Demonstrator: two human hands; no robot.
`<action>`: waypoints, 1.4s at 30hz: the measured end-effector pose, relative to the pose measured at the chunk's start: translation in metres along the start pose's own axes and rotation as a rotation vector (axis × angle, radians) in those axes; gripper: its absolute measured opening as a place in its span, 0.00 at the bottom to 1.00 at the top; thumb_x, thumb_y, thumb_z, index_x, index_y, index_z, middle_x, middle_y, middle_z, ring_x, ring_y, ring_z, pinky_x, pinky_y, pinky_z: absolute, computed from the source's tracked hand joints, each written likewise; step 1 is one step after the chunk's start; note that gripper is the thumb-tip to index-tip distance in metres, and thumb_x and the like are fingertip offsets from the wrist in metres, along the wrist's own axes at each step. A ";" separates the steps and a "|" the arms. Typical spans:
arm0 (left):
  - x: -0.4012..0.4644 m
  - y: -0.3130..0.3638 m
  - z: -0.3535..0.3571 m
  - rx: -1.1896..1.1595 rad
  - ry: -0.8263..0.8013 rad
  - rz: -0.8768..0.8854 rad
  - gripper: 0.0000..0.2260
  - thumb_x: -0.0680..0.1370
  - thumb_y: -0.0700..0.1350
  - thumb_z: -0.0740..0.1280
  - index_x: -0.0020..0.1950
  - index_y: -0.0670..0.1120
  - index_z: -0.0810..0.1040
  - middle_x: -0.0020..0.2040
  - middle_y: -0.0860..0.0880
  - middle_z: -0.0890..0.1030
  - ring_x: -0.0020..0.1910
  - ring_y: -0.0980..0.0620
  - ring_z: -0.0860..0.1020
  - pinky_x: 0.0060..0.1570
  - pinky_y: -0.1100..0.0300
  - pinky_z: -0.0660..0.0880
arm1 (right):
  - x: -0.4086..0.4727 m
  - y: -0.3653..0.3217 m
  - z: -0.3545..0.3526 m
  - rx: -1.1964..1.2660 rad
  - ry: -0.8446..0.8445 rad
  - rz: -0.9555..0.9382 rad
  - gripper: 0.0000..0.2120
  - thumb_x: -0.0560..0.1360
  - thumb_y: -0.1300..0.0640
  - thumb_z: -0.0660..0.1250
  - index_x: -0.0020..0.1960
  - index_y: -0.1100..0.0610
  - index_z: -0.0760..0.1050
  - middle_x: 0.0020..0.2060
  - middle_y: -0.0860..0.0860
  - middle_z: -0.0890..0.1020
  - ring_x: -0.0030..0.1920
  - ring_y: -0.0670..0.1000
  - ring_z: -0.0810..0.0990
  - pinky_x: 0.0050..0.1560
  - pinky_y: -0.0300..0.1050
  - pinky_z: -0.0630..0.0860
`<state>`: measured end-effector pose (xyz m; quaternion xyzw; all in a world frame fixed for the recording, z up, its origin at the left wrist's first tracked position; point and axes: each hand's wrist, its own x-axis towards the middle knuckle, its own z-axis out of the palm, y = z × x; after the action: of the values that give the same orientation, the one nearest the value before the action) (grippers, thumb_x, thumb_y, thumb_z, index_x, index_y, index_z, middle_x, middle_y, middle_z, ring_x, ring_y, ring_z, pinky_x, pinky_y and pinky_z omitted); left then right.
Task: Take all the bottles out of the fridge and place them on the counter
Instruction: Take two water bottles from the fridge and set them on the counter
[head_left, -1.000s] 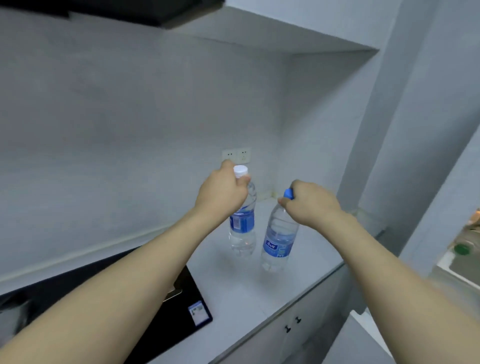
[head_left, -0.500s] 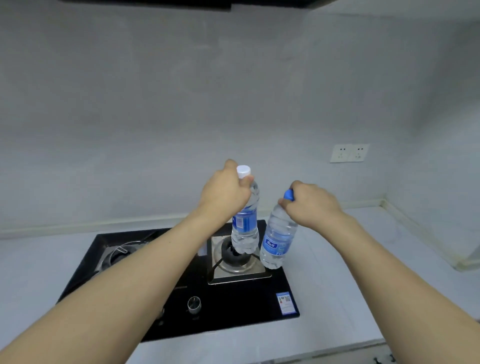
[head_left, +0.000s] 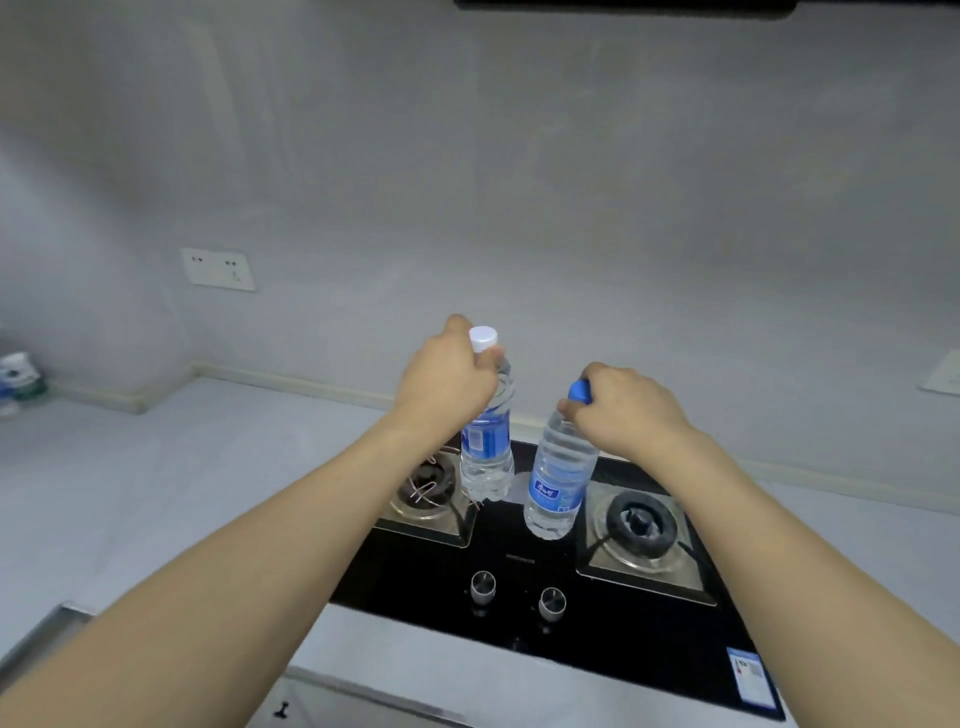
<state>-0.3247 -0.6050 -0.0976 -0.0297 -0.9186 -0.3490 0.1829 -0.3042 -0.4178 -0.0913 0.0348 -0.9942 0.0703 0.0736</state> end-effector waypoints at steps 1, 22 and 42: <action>0.000 -0.014 -0.013 0.010 0.013 -0.025 0.13 0.78 0.52 0.63 0.56 0.45 0.70 0.50 0.42 0.81 0.47 0.39 0.77 0.44 0.51 0.75 | 0.005 -0.018 0.004 0.007 0.003 -0.031 0.15 0.77 0.43 0.61 0.53 0.55 0.71 0.48 0.52 0.79 0.44 0.55 0.75 0.42 0.46 0.70; -0.116 -0.253 -0.273 0.337 0.392 -0.513 0.14 0.81 0.52 0.61 0.58 0.43 0.68 0.53 0.39 0.78 0.48 0.38 0.76 0.44 0.50 0.73 | 0.010 -0.386 0.077 0.090 -0.119 -0.697 0.16 0.77 0.43 0.61 0.54 0.55 0.72 0.51 0.52 0.79 0.48 0.55 0.77 0.42 0.46 0.69; -0.261 -0.353 -0.406 0.432 0.604 -0.807 0.13 0.80 0.53 0.62 0.58 0.45 0.70 0.51 0.42 0.79 0.45 0.41 0.77 0.46 0.48 0.76 | -0.089 -0.605 0.105 0.118 -0.243 -1.103 0.15 0.77 0.43 0.61 0.52 0.55 0.72 0.47 0.52 0.78 0.46 0.54 0.77 0.44 0.48 0.75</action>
<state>-0.0181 -1.1169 -0.1332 0.4650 -0.8144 -0.1878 0.2920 -0.1829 -1.0253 -0.1267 0.5606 -0.8247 0.0722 -0.0176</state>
